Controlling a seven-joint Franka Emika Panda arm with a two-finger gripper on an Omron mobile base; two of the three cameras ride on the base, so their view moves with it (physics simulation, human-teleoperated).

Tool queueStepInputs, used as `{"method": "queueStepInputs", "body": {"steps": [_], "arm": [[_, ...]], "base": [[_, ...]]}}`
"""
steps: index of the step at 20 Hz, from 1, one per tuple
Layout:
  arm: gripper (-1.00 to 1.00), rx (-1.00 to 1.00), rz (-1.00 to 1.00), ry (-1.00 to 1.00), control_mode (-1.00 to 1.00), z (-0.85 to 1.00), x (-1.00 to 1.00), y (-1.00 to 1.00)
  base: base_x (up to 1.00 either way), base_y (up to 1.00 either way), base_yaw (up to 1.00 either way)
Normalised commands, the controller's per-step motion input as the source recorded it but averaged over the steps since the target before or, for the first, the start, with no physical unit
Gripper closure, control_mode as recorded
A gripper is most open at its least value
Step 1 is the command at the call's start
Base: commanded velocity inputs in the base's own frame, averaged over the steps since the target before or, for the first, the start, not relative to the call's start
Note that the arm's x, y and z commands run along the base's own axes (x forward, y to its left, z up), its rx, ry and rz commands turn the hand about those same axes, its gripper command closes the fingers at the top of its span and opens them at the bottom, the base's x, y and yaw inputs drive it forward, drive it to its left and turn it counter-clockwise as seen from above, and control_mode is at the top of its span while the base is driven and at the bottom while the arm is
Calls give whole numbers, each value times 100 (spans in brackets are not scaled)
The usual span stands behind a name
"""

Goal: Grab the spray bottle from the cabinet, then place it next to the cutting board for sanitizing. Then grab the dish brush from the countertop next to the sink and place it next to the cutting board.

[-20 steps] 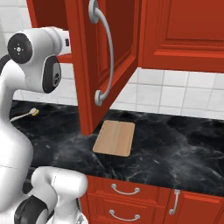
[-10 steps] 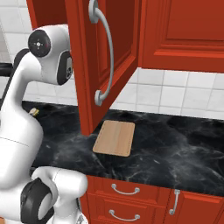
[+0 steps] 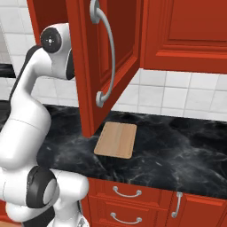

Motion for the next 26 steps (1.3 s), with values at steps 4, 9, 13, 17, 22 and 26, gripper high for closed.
{"method": "queueStepInputs", "body": {"steps": [4, 9, 13, 17, 22, 26], "arm": [[-100, -1, 0, 0, -100, 0, 37, 0], [-100, 0, 0, 0, -100, 0, 34, 0], [-100, 0, 0, 0, -100, 0, 37, 0], [-100, 0, 0, 0, -100, 0, 30, -10], [-100, 0, 0, 0, -100, 0, 40, -4], [-100, 0, 0, 0, -100, 0, 22, 0]], "base": [[0, 0, 0], [0, 0, 0], [0, 0, 0], [0, 0, 0], [0, 0, 0], [0, 0, 0]]}}
